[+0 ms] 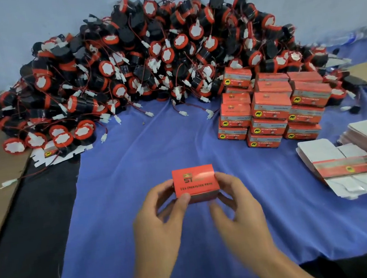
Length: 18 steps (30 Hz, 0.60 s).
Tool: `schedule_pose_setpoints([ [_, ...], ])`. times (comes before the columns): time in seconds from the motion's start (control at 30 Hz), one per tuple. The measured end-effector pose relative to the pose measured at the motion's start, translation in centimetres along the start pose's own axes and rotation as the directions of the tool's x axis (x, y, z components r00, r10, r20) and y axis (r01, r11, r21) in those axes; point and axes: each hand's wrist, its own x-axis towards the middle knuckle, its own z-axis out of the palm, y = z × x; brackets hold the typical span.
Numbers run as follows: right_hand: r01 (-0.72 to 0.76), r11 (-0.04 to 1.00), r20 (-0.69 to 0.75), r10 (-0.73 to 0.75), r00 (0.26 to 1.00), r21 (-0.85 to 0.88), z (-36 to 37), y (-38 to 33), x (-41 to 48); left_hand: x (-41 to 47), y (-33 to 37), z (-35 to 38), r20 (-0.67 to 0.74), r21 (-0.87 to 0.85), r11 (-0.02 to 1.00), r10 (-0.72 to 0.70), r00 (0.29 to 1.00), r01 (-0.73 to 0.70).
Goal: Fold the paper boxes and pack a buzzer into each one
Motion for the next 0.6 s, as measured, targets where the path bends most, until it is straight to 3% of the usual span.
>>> schedule_pose_setpoints([
  [0.07,0.095,0.982,-0.041,-0.102,0.994,-0.163,-1.1,-1.9,2.7,2.8,1.8,1.6,0.005,0.013,0.996,0.083,0.997,-0.083],
  [0.17,0.232,0.868,-0.033,-0.274,0.961,-0.439,-2.9,-4.8,7.6,7.4,4.5,4.4,0.060,0.053,0.982,0.178,0.982,-0.181],
  [0.3,0.214,0.639,-0.012,-0.330,0.944,-0.738,-5.2,-7.7,14.9,13.8,6.9,8.5,0.116,0.141,0.944,0.284,0.952,-0.299],
  [0.43,0.085,0.372,0.008,-0.204,0.979,-0.924,-6.7,-9.0,21.3,19.4,7.9,12.7,0.136,0.197,0.924,0.305,0.943,-0.327],
  [0.53,0.040,0.281,0.000,-0.142,0.990,-0.959,-7.4,-8.7,25.3,22.7,7.6,15.8,0.168,0.200,0.933,0.269,0.948,-0.300],
  [0.6,-0.001,0.230,-0.007,-0.025,1.000,-0.973,-7.6,-8.2,27.5,24.6,6.9,17.6,0.209,0.241,0.928,0.235,0.949,-0.283],
])
